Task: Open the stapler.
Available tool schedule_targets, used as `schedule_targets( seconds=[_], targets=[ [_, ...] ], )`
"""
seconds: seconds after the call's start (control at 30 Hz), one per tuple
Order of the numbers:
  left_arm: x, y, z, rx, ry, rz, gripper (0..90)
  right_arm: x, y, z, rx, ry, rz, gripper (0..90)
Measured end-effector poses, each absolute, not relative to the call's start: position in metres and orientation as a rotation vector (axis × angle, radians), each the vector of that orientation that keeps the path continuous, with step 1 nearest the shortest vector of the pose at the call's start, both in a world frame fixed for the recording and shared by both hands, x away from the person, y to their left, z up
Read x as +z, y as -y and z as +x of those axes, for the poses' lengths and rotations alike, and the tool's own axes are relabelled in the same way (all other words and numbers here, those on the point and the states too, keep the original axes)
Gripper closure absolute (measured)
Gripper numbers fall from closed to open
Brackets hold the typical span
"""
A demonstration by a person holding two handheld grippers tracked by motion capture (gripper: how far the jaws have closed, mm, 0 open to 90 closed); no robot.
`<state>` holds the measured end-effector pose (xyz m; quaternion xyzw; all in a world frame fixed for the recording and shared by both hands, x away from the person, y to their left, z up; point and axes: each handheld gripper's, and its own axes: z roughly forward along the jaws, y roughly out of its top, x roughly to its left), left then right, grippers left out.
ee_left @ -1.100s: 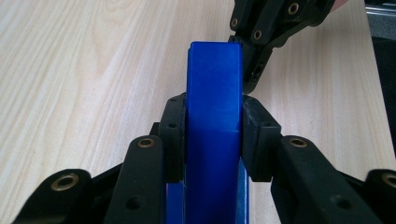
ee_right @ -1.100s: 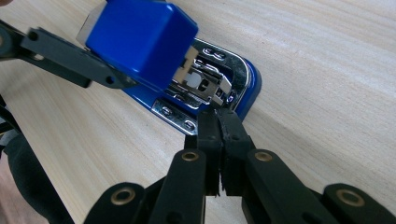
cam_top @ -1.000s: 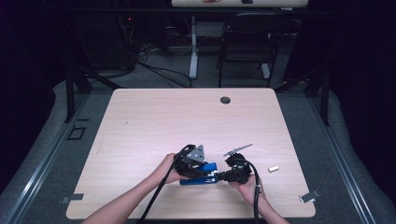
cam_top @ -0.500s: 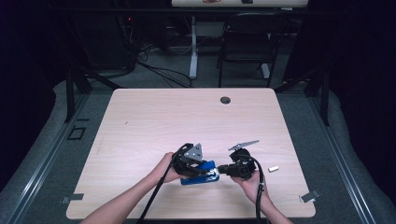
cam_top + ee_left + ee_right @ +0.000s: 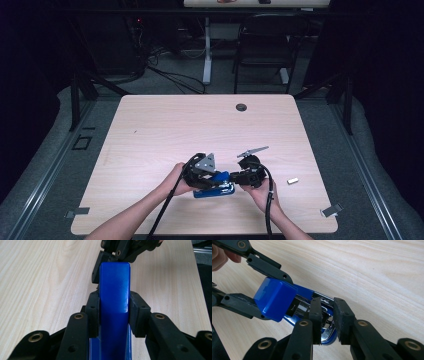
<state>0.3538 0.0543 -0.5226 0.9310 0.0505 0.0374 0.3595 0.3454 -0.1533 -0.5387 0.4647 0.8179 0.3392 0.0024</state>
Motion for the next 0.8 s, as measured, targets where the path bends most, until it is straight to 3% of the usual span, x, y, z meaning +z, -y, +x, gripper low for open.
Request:
schedule_targets(
  seconds=[0.8],
  targets=[
    [-0.5182,-0.0626,0.3492,0.146,-0.129,2.371,65.7,-0.5424,0.1547,0.3446,1.084,-2.567,1.446,77.6]
  ],
)
